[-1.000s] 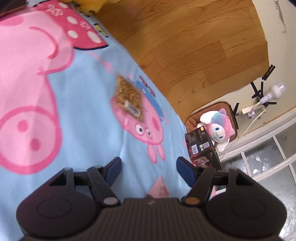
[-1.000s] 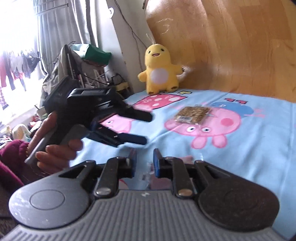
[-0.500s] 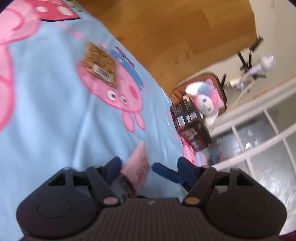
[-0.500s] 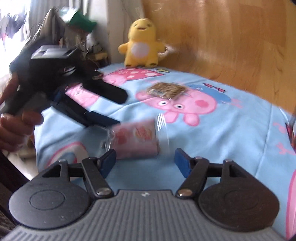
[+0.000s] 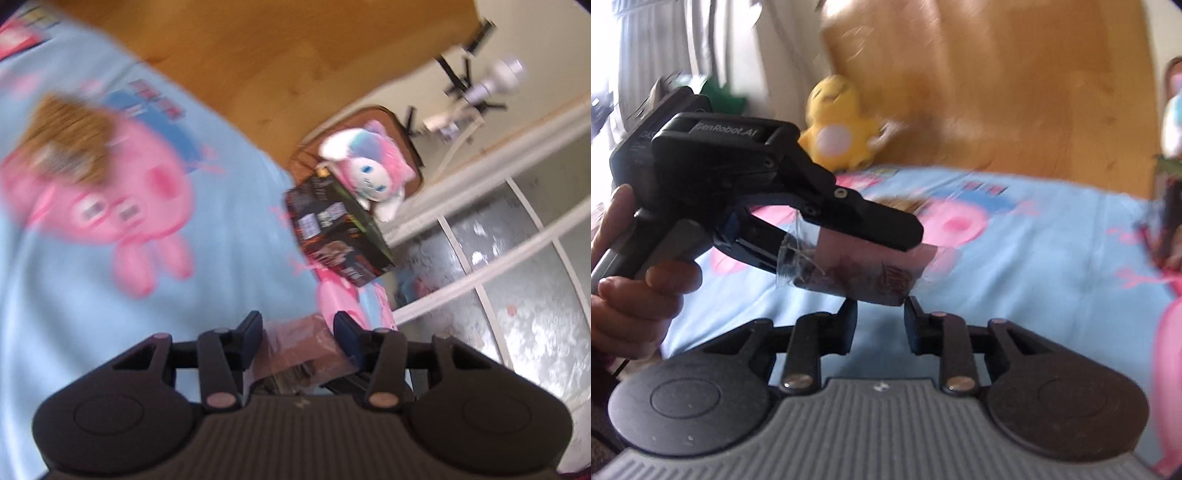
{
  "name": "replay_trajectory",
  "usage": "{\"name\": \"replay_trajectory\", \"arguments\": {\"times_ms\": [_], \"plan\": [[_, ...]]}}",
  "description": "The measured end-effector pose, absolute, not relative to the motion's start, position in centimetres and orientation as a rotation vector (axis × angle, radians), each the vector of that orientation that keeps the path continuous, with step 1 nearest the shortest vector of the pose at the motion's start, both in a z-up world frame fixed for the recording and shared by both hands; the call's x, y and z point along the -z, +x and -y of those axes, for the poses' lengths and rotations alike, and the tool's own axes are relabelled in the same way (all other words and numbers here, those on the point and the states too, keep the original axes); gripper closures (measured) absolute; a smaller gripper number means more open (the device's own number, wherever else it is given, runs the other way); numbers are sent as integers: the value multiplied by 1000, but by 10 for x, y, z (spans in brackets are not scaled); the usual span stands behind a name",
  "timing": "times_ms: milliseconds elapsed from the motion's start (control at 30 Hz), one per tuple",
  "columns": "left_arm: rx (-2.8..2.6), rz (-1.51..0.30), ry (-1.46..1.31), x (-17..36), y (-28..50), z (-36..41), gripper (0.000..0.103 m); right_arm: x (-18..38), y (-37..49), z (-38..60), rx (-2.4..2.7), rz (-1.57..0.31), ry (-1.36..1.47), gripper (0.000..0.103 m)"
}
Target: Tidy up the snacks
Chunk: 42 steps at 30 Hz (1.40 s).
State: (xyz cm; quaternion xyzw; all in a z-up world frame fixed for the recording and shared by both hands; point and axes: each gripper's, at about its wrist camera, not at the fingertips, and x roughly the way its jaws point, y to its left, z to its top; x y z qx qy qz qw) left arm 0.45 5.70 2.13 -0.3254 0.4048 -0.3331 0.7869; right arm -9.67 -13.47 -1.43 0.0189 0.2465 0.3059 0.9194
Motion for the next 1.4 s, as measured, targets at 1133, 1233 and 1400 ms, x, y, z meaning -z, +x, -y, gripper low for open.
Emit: {"name": "replay_trajectory", "arguments": {"times_ms": [1133, 1233, 1400], "plan": [[238, -602, -645, -57, 48, -182, 53, -41, 7, 224, -464, -468, 274, 63], [210, -629, -694, -38, 45, -204, 48, -21, 27, 177, -584, -598, 309, 63], [269, -708, -765, -3, 56, -207, 48, 11, 56, 115, -695, -804, 413, 64]]}}
